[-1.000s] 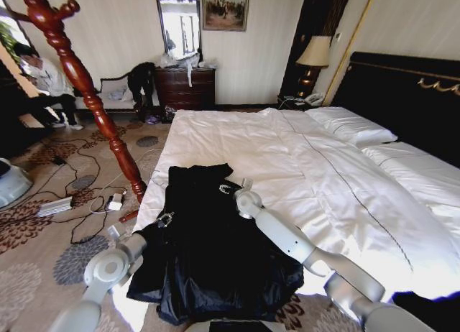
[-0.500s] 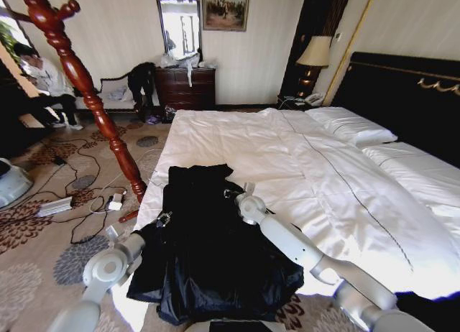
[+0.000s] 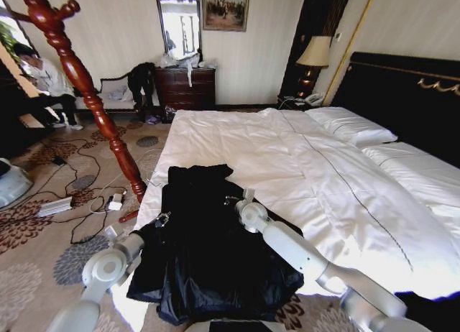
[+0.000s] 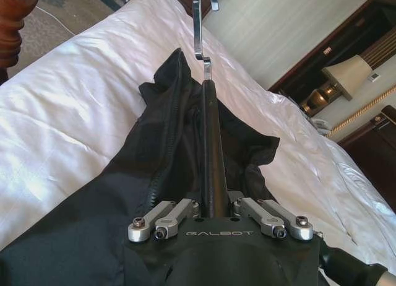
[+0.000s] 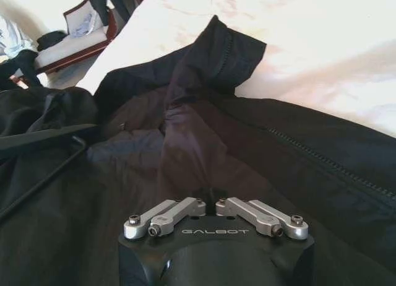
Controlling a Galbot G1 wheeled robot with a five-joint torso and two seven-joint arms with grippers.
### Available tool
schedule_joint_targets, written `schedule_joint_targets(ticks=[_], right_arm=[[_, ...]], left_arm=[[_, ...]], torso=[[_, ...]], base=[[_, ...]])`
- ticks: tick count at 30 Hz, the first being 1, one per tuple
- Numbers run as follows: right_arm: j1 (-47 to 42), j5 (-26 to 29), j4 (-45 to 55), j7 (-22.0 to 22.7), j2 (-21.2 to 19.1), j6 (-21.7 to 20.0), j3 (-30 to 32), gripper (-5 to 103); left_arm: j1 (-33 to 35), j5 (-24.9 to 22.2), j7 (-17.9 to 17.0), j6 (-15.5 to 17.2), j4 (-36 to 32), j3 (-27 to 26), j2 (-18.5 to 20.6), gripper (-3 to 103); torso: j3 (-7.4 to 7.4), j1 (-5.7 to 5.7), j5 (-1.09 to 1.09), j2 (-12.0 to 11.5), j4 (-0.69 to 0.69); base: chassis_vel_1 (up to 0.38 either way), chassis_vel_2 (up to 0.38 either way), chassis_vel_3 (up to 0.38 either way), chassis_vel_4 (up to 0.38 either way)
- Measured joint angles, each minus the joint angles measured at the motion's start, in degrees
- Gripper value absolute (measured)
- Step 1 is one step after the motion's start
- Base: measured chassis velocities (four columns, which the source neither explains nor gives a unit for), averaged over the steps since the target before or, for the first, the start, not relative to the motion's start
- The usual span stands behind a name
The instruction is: Pick up the clothes from the bed and hang them on the clothes hanger.
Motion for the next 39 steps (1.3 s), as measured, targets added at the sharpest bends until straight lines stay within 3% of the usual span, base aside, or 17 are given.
schedule_joint_targets(ticks=[1, 2, 4, 7, 8, 11, 12, 15, 16, 20, 23, 24, 27, 30, 33, 35, 39], right_arm=[[-0.1, -0.4, 0.2, -0.2, -0.1, 0.1, 0.0, 2], [-0.2, -0.9, 0.6, -0.8, -0.3, 0.3, 0.3, 13], [-0.2, -1.0, 1.1, -1.4, -0.7, 0.8, 1.0, 23], [0.0, 0.3, 1.4, -1.7, -0.8, 1.0, 2.7, 23], [0.1, 1.0, 1.3, -1.7, -0.8, 1.0, 3.4, 35], [1.0, 3.2, 0.3, -0.7, -0.5, 0.3, 5.4, 35], [1.7, 4.8, -0.7, 0.4, -0.4, -0.6, 6.4, 45], [3.4, 8.2, -3.2, 2.6, -0.3, -3.5, 8.2, 45], [4.0, 9.1, -4.1, 3.1, -0.3, -4.8, 8.7, 62], [5.2, 8.9, -7.6, 2.9, -0.2, -7.5, 9.6, 73], [5.7, 5.7, -11.8, -0.8, 0.2, -8.7, 10.6, 84], [5.9, 4.3, -13.6, -2.8, 0.4, -9.2, 11.2, 95], [6.0, 2.6, -16.0, -5.6, 0.6, -9.5, 11.9, 95], [6.2, -0.7, -21.2, -12.3, 0.8, -9.2, 14.4, 100], [6.1, -0.8, -21.7, -13.2, 0.7, -9.2, 14.9, 100], [4.6, 0.5, -22.0, -18.9, -0.9, -10.2, 17.6, 100], [2.8, 0.0, -20.5, -24.5, -2.9, -11.5, 18.1, 100]], left_arm=[[0.0, 0.0, 0.0, 0.0, 0.1, 0.0, 0.0, 18], [-0.2, 0.1, 0.0, 0.0, 0.2, 0.1, 0.1, 18], [-0.3, 0.1, 0.0, 0.0, 0.3, 0.3, 0.1, 18], [-0.5, 0.1, 0.0, 0.0, 0.4, 0.4, 0.2, 18], [-0.5, 0.1, 0.0, 0.0, 0.5, 0.4, 0.2, 18], [-0.7, 0.1, 0.0, 0.0, 0.6, 0.5, 0.3, 18], [-0.7, 0.1, 0.0, 0.0, 0.6, 0.5, 0.3, 18], [-0.9, 0.1, -0.1, 0.0, 0.8, 0.7, 0.3, 18], [-1.0, 0.1, -0.1, 0.0, 0.8, 0.8, 0.3, 18], [-1.0, 0.3, -0.1, 0.0, 0.8, 1.1, 0.3, 18], [-0.9, 0.5, -0.1, 0.0, 0.8, 1.1, 0.3, 18], [-0.8, 0.5, -0.1, 0.0, 0.7, 1.0, 0.4, 18], [-0.6, 0.5, -0.1, 0.0, 0.6, 0.9, 0.5, 18], [-0.2, 0.5, -0.1, 0.0, 0.3, 0.4, 0.7, 18], [-0.1, 0.5, -0.1, 0.0, 0.2, 0.4, 0.7, 18], [0.1, 0.7, -0.2, 0.0, 0.0, 0.2, 0.7, 18], [0.1, 0.9, -0.4, 0.0, 0.0, 0.4, 0.5, 18]], torso=[[0.0, 0.0, 0.0, 0.0, 0.01], [0.0, 0.0, 0.0, 0.0, 0.01], [0.0, 0.0, 0.0, 0.0, 0.0], [0.0, 0.0, 0.0, 0.0, 0.0], [0.0, 0.0, 0.0, 0.0, 0.0], [0.0, 0.0, -0.01, 0.0, 0.0], [0.0, 0.0, -0.01, 0.0, 0.0], [0.0, 0.01, -0.01, 0.0, 0.0], [0.0, 0.0, -0.01, 0.0, 0.0], [0.0, 0.0, 0.0, 0.0, 0.0], [0.0, 0.01, 0.0, 0.0, 0.0], [0.0, 0.0, 0.0, 0.0, 0.0], [0.0, 0.0, 0.0, 0.0, 0.0], [0.01, 0.01, 0.01, 0.0, 0.0], [0.0, 0.0, 0.01, 0.0, 0.0], [0.0, 0.0, 0.0, 0.0, 0.0], [0.0, 0.0, 0.0, 0.0, 0.0]], base=[[0.0, 0.0, 0.0, 0.0], [0.0, 0.0, 0.0, 0.0], [0.0, 0.0, 0.0, 0.0], [0.0, 0.0, 0.0, 0.0], [0.0, 0.0, 0.0, 0.0], [0.0, 0.0, 0.0, 0.0], [0.0, 0.0, 0.0, 0.0], [0.0, 0.0, 0.0, 0.0], [0.0, 0.0, 0.0, 0.0], [0.0, 0.0, 0.0, 0.0], [0.0, 0.0, 0.0, 0.0], [0.0, 0.0, 0.0, 0.0], [0.0, 0.0, 0.0, 0.0], [0.0, 0.0, 0.0, 0.0], [0.0, 0.0, 0.0, 0.0], [0.0, 0.0, 0.0, 0.0], [0.0, 0.0, 0.0, 0.0]])
